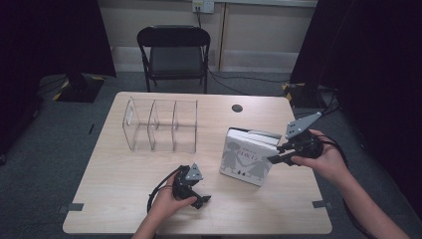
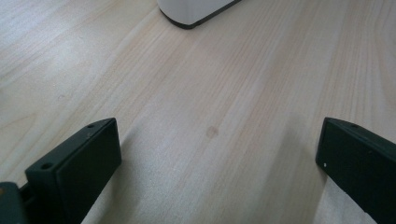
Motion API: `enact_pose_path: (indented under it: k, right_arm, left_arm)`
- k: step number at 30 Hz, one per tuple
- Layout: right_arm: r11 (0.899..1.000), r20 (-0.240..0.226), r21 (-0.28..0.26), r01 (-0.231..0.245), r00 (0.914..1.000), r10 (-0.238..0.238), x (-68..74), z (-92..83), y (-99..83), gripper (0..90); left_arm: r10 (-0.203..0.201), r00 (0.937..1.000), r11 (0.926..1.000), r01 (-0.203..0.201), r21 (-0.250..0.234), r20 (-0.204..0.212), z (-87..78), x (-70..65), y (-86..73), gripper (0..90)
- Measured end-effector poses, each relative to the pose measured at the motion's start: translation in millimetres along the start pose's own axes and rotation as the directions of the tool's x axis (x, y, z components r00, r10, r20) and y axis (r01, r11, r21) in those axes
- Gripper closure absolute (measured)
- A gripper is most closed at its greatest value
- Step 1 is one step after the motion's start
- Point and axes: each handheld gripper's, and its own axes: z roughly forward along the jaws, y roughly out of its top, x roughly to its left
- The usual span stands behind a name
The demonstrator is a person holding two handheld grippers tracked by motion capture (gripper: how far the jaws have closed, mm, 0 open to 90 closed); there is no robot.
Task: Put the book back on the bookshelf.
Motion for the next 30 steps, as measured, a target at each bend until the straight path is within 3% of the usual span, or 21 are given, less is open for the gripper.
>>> enact_pose_path:
  k: [6, 9, 12, 13, 16, 17, 18, 19, 21, 23, 30]
  right_arm:
    - [1.0, 0.006, -0.006, -0.02, 0.9998, 0.02, -1.6, 4.2, -0.7, 66.2]
    - [1.0, 0.009, 0.003, -0.008, 0.9999, 0.008, -0.3, 6.4, -1.3, 66.2]
    - [1.0, 0.009, -0.001, -0.006, 0.9999, 0.006, -0.4, 6.4, -2.0, 66.2]
    - [1.0, 0.007, -0.007, -0.004, 1.0, 0.004, -0.5, 6.5, -2.8, 66.2]
    - [1.0, 0.007, -0.007, 0.0, 1.0, 0.0, -0.8, 6.4, -3.1, 66.2]
    - [1.0, 0.004, -0.008, 0.0, 1.0, 0.0, -0.9, 6.4, -3.4, 66.1]
    - [1.0, 0.002, -0.01, 0.001, 1.0, -0.001, -1.1, 6.5, -3.7, 66.0]
    - [1.0, 0.001, -0.012, -0.002, 1.0, 0.002, -1.4, 6.5, -4.0, 65.9]
    - [1.0, 0.001, -0.013, -0.006, 1.0, 0.006, -1.7, 6.6, -4.3, 65.9]
    - [1.0, 0.003, -0.015, -0.008, 1.0, 0.008, -2.5, 7.0, -4.6, 65.6]
    - [1.0, 0.004, -0.012, -0.007, 1.0, 0.007, -2.6, 7.0, -5.3, 65.0]
  left_arm:
    - [-0.003, 1.0, 1.0, 0.003, -0.002, 0.0, 0.2, -0.2, 0.1, 0.0]
    - [0.009, 1.0, 0.9999, -0.009, 0.006, 0.004, 0.0, 0.8, 0.6, 0.0]
    - [0.014, 0.9999, 0.9993, -0.014, 0.035, 0.007, 0.4, 1.3, 4.3, 0.0]
    - [0.019, 0.9997, 0.9975, -0.02, 0.067, 0.012, -0.1, 2.7, 8.1, 0.7]
    - [0.043, 0.9985, 0.9966, -0.045, 0.069, 0.034, -3.0, 6.2, 12.3, 11.8]
    - [0.034, 0.9982, 0.9969, -0.037, 0.069, 0.049, -3.8, 8.2, 13.8, 18.5]
    - [0.017, 0.9978, 0.9962, -0.022, 0.084, 0.064, -4.0, 10.0, 15.8, 19.5]
    - [0.019, 0.9978, 0.9953, -0.025, 0.094, 0.063, -4.4, 11.2, 17.9, 15.8]
    - [0.026, 0.998, 0.9945, -0.032, 0.1, 0.058, -5.1, 12.0, 20.1, 17.0]
    - [0.028, 0.996, 0.9928, -0.038, 0.113, 0.084, -6.1, 14.3, 28.1, 16.4]
    - [0.042, 0.9935, 0.9909, -0.055, 0.123, 0.106, -9.2, 15.9, 46.2, 16.7]
